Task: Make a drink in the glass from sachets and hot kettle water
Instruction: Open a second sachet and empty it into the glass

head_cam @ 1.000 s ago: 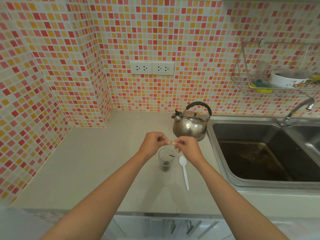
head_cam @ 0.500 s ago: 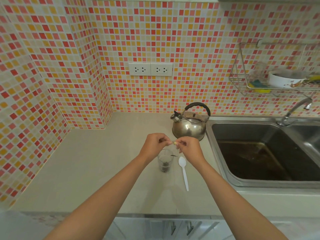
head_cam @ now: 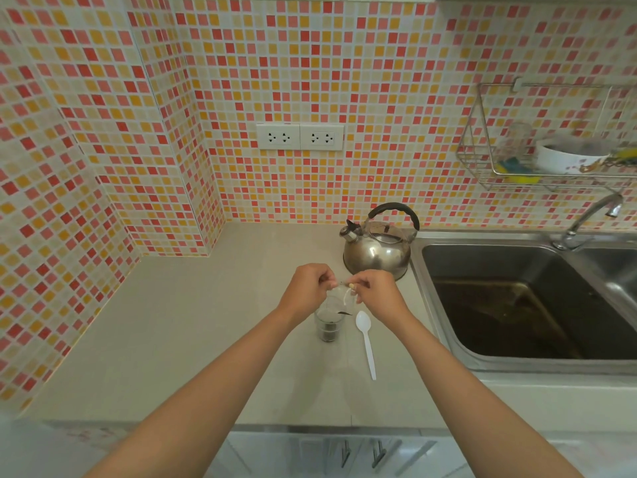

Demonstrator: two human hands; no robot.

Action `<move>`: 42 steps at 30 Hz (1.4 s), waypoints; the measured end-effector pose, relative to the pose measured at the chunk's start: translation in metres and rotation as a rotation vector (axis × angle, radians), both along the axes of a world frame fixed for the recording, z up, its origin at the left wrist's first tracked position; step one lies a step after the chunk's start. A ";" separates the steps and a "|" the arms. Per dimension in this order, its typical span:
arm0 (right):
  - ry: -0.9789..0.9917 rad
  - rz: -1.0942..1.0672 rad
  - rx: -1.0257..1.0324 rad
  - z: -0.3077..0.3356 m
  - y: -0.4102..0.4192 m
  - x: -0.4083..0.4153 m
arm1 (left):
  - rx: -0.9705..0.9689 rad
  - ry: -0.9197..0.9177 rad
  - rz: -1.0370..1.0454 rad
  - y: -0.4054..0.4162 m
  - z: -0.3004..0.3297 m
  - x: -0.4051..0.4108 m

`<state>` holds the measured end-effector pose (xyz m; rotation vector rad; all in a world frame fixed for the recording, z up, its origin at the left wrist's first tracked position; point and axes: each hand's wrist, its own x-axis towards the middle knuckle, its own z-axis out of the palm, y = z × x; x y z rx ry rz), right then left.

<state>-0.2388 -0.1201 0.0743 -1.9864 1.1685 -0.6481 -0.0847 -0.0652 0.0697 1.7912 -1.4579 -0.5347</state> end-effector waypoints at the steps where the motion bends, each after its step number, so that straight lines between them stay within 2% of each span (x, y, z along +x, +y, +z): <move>1: 0.005 -0.004 -0.011 -0.001 0.000 0.000 | -0.007 -0.021 -0.004 0.000 0.000 -0.001; 9: 0.061 0.093 -0.073 -0.001 0.003 0.001 | 0.012 -0.112 -0.082 -0.001 0.003 0.003; 14: 0.090 0.087 -0.099 0.002 0.003 0.004 | 0.004 -0.098 -0.110 0.000 0.000 0.005; 16: 0.076 0.054 -0.085 0.002 0.005 0.005 | -0.008 -0.039 -0.088 0.002 -0.001 0.005; 19: -0.031 -0.045 0.005 0.000 0.007 0.007 | 0.021 0.163 -0.020 0.007 -0.003 0.007; 23: -0.259 -0.186 0.225 0.002 0.010 0.007 | 0.258 0.426 0.036 0.020 -0.012 0.015; 26: -0.379 -0.234 0.418 0.003 0.019 0.012 | 0.259 0.636 0.067 0.034 -0.018 0.023; 28: -0.440 -0.248 0.527 0.001 0.027 0.018 | 0.243 0.713 0.107 0.043 -0.020 0.029; 33: -0.419 -0.297 0.598 -0.017 0.052 0.050 | 0.198 0.772 0.292 0.065 -0.032 0.050; 42: -0.182 -0.275 0.496 -0.070 0.075 0.102 | 0.249 0.701 0.488 0.096 -0.067 0.078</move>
